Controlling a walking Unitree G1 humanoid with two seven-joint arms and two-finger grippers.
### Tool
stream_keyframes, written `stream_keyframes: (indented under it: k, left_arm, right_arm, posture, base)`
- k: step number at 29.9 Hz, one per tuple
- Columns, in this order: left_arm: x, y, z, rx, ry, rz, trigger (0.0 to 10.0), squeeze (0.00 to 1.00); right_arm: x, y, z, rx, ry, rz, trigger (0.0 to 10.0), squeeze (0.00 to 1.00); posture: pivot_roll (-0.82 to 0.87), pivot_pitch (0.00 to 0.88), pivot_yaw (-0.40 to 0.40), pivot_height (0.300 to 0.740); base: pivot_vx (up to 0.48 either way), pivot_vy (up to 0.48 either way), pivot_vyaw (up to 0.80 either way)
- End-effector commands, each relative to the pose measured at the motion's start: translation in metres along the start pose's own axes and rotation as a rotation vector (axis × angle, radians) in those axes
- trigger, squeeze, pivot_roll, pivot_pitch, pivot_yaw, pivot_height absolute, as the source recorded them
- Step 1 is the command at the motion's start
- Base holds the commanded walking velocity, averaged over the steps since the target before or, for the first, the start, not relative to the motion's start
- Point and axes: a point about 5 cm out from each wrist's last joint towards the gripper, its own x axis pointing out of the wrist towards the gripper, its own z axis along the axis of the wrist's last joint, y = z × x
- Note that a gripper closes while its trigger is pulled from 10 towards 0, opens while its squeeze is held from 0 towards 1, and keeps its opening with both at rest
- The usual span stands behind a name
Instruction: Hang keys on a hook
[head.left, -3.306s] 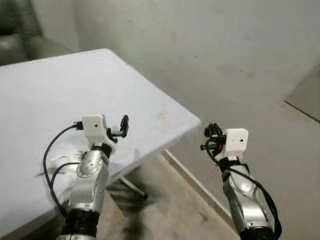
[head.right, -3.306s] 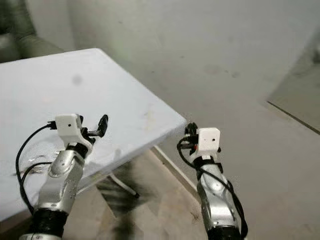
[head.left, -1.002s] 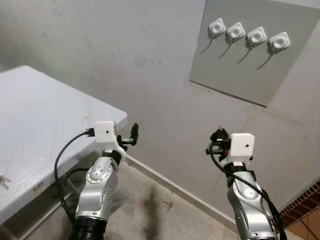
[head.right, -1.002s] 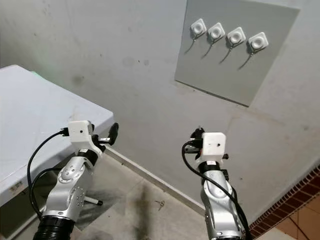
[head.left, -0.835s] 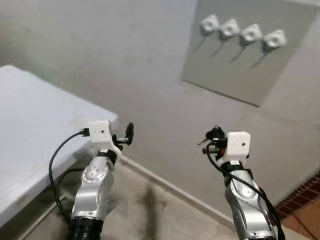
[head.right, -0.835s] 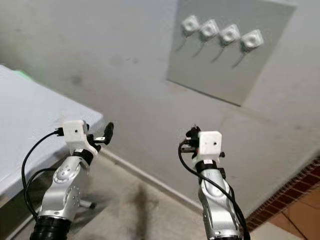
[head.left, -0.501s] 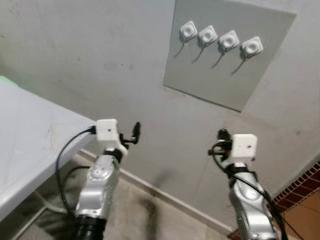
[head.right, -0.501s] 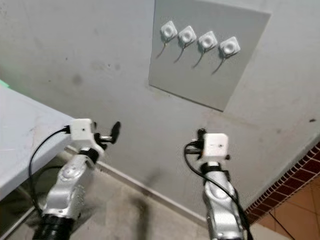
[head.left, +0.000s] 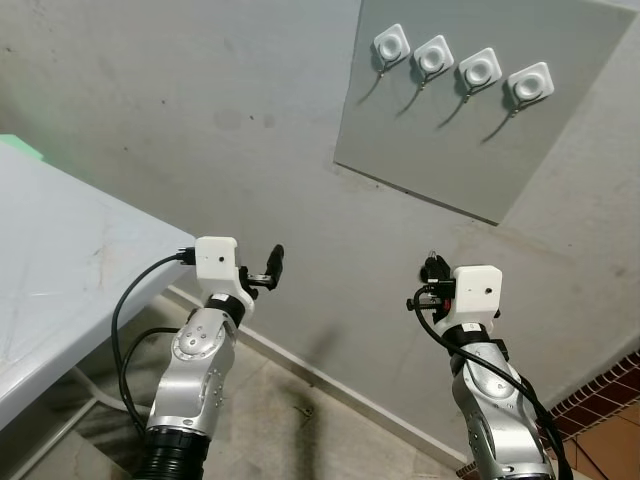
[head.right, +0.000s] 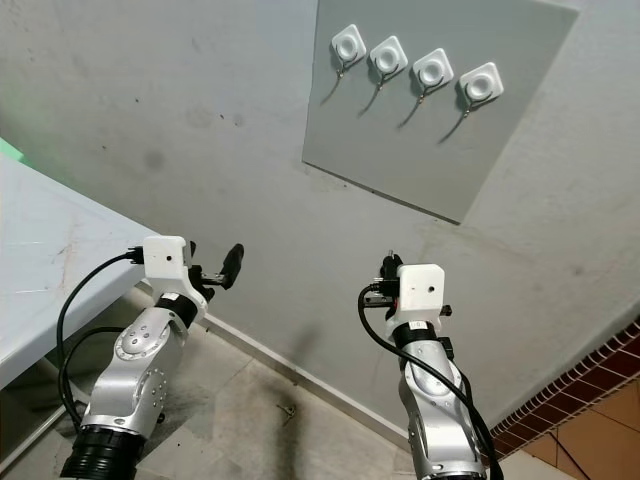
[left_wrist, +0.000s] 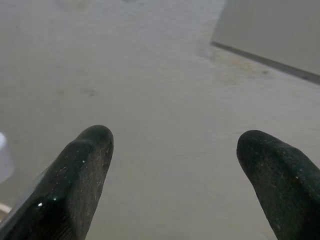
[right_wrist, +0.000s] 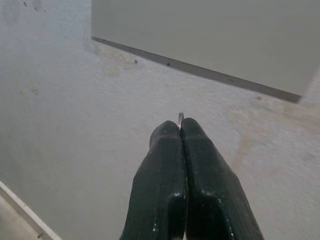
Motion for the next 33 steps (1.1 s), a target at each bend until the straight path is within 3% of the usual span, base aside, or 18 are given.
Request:
stream_keyframes:
  k: [1,27,33]
  left_arm:
    - [0.0007,-0.0032,0.0011,0.012,-0.001,-0.018,10.0,0.00]
    - [-0.0011,-0.0084,0.0008,0.022,0.008,-0.052,10.0,0.00]
    - [-0.0014,-0.0114,0.0029,0.034,-0.003,-0.042,10.0,0.00]
  right_arm:
    - [0.0001,-0.0032,0.0058,-0.008,-0.021,-0.004,10.0,0.00]
    - [-0.0029,0.0002,0.0053,0.007,-0.020,0.003,10.0,0.00]
    - [-0.0028,0.0011,0.0058,0.010,-0.024,0.008,10.0,0.00]
  posture:
    - [0.07,0.015,-0.082,0.740]
    - [0.07,0.023,-0.074,0.740]
    - [0.07,0.019,-0.074,0.740]
  base:
    - [0.281,0.000,0.00]
    - [0.286,0.000,0.00]
    - [0.000,0.000,0.00]
